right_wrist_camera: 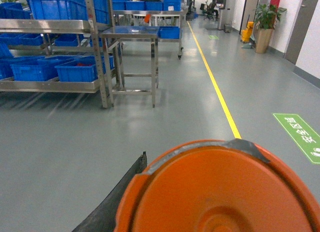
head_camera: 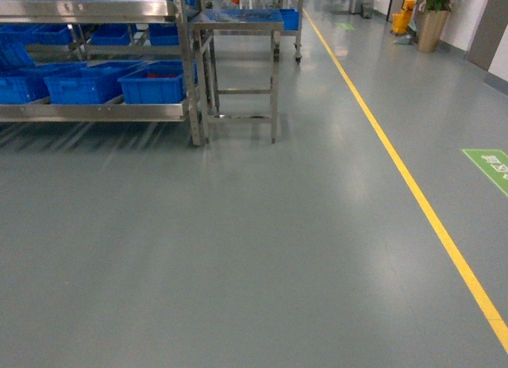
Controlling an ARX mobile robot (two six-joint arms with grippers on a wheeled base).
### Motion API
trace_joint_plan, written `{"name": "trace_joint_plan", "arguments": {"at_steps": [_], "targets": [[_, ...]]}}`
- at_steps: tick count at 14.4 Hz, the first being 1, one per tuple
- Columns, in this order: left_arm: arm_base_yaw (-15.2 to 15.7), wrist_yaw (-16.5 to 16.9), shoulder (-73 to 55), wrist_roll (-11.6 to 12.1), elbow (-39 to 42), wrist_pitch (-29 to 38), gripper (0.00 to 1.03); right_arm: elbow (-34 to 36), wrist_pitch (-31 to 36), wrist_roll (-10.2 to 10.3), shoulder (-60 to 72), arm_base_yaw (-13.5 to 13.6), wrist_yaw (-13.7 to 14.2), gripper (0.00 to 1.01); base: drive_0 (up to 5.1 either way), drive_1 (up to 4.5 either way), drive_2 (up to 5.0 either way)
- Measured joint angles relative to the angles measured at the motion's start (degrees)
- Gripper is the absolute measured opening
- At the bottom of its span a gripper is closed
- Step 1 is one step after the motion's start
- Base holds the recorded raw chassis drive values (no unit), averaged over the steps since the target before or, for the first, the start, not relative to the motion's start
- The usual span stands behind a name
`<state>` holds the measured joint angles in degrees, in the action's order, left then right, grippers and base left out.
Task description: Sort blue parts and orange caps into right shelf containers
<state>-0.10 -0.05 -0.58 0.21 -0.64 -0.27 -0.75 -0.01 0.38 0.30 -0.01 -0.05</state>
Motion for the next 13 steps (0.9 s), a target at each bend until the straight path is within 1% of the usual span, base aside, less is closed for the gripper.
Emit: {"name": "trace_joint_plan", "arguments": {"at_steps": [13], "targets": [[0.0,0.04,0.0,0.0,0.0,-0.07,0.42,0.0,-0.33,0.0,0.0,0.0,0.02,0.44,0.0,4.27,-4.3]]}}
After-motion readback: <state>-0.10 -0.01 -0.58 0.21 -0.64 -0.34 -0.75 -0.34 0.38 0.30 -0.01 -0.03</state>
